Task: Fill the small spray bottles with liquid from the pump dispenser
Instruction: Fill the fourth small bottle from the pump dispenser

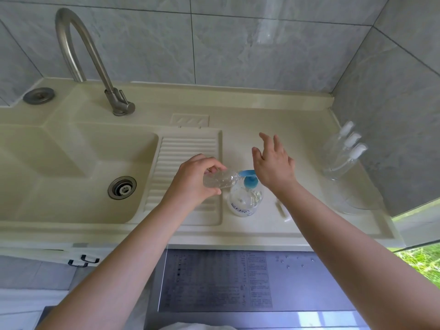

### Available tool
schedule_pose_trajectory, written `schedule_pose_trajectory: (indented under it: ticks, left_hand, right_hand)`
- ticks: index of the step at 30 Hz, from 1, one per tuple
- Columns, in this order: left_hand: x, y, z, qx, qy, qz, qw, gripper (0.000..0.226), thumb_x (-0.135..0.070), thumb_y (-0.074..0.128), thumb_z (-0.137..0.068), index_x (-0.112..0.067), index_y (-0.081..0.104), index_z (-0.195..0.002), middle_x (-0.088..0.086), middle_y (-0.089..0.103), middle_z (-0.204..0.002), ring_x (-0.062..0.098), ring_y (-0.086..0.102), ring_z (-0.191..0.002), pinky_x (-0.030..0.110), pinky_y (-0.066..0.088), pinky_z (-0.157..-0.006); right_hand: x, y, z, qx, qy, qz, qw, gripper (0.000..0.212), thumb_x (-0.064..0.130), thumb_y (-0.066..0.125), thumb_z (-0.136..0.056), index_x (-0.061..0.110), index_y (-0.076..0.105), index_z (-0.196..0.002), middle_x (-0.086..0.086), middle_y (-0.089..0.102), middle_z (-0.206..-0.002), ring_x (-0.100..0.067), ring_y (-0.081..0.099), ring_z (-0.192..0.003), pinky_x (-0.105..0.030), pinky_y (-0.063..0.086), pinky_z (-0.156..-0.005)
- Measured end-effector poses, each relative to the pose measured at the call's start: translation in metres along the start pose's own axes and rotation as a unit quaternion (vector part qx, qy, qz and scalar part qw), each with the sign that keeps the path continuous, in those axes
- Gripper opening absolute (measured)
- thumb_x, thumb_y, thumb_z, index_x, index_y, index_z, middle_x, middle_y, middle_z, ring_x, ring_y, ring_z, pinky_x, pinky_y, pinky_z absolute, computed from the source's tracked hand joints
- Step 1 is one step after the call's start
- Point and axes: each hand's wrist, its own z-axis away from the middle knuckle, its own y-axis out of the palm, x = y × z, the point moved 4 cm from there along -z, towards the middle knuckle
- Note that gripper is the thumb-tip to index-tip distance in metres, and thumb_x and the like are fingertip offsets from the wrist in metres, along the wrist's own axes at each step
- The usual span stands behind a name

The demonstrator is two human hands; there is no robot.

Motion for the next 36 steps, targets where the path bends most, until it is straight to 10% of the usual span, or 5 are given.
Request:
schedule_pose_trajectory:
  ticks: [36]
  left_hand:
    - [-0.009, 0.001, 0.002, 0.002, -0.011, -0.018, 1.0, 0.053, -0.007, 0.092, -0.055, -0.026, 0.073, -0.1, -0.01, 0.059, -0.093, -0.002, 0.057, -0.085, -0.004, 0.033, -0.073]
  right_hand:
    - [0.004, 0.005, 0.004, -0.015, -0.033, 0.012, 0.999, 0.053, 0.034, 0.037, -0.106, 0.029, 0.021, -0.156, -0.012, 0.01, -0.166, -0.03, 0.016, -0.151, -0.046, 0.013, -0.119]
